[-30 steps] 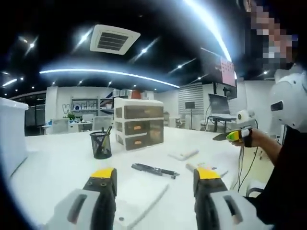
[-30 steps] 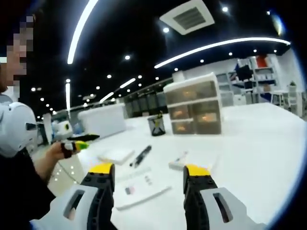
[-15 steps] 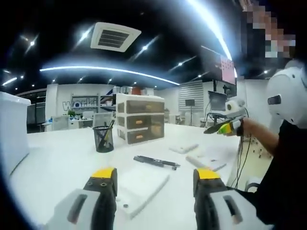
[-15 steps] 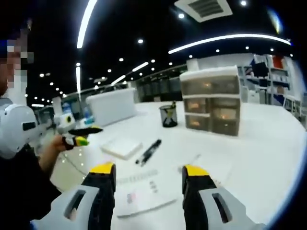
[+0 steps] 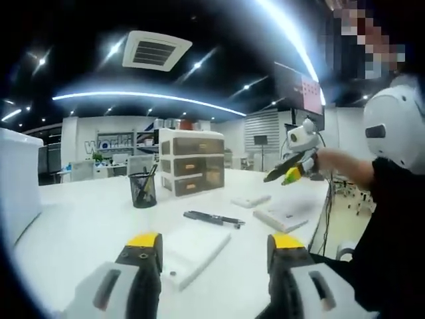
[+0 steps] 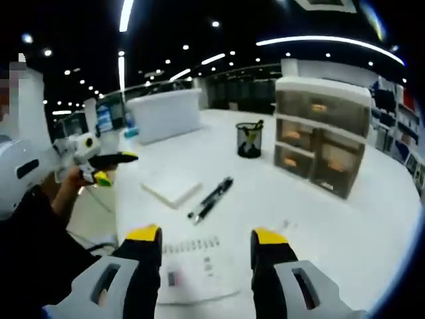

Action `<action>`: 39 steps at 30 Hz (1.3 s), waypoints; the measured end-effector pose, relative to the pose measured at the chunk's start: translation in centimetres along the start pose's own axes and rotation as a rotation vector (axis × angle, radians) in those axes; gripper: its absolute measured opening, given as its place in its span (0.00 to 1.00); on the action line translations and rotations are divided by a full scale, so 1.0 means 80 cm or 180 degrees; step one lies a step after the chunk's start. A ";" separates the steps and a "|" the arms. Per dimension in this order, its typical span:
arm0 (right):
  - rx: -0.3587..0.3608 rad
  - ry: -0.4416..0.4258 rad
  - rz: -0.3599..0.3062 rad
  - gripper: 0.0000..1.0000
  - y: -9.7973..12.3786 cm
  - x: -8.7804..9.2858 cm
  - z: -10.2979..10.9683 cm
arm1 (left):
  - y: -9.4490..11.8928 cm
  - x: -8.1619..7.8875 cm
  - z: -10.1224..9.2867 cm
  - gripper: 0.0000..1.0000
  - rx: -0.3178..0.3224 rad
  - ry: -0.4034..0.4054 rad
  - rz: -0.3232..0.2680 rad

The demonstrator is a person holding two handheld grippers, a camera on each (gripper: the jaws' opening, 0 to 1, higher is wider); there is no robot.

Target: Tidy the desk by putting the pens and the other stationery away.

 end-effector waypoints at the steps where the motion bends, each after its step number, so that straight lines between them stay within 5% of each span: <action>1: -0.0020 0.0005 0.0037 0.50 -0.003 -0.002 0.000 | 0.001 0.000 -0.001 0.63 0.0002 -0.0002 -0.0001; 19: -0.0361 -0.0127 0.0640 0.40 -0.063 -0.036 0.005 | 0.023 0.002 -0.012 0.63 0.0032 -0.0018 -0.0019; 39: -0.0111 -0.0116 0.1343 0.28 -0.154 -0.023 -0.014 | 0.029 0.007 -0.028 0.62 0.0094 -0.0022 0.0014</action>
Point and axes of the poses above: the point that each gripper's makers call its tool centre point, and the gripper's own axes: y roughly backward along the fingers, z roughly to its left, x roughly out of its underside, the point moved 2 cm from there along y, roughly backward along the fingers, and after that the axes turned 9 degrees about -y, right-handed, at the moved point
